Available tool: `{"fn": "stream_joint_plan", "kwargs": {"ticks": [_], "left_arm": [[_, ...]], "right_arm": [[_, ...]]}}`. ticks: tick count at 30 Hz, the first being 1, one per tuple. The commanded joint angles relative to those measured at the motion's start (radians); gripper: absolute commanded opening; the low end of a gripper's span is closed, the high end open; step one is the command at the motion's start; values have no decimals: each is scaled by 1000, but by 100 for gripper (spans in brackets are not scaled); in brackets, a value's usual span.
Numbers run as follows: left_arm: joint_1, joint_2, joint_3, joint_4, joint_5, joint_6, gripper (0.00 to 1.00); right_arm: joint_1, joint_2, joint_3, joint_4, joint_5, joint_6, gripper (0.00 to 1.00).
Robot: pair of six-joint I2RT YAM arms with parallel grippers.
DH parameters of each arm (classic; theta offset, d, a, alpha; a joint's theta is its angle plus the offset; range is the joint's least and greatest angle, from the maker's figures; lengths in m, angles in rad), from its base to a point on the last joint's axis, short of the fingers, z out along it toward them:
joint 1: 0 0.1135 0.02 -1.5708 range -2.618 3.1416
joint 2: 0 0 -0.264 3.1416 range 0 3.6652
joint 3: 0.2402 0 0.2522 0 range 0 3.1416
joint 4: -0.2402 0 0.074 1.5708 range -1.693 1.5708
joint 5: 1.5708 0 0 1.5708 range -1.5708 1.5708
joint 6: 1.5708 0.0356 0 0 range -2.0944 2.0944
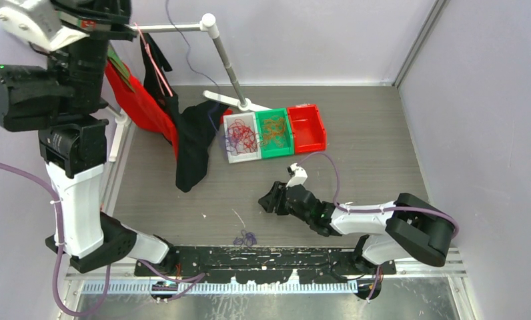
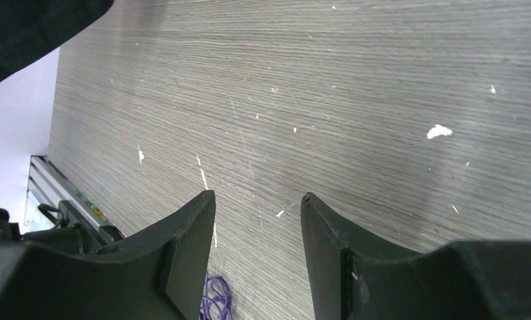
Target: Untangle the cables
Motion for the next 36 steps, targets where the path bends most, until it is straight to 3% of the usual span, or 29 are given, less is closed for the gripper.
{"fn": "stream_joint_plan", "kwargs": {"ticks": [1,3,6,10,13,18,22,26,31,36], "left_arm": [[4,16,92,189,-54,47,0],[4,24,127,86,11,19,0],[4,-22,22,-11,118,-39,0],[3,-116,-169,-44,153,-89,0],[4,-160,-265,-88,152,-85,0],[4,-246,-434,-138,164,-68,0],[4,-276,-495,-170,169,-56,0],[5,-290,-519,-217,187,-47,0],[4,-322,-583,-250,208,-43,0],[4,-349,-629,-271,208,-27,0]], "right_arm": [[4,17,16,-29,57,80,55],[5,9,17,-18,52,66,55],[7,-62,26,6,20,-33,60],[7,-195,139,-161,-52,-295,69],[6,-220,212,-282,-149,-382,71],[34,-161,263,-399,-295,-340,66],[151,-59,354,-561,-331,-347,67],[253,36,416,-662,-297,-377,68],[262,122,480,-725,-277,-371,67],[262,230,559,-799,-243,-362,56]]}}
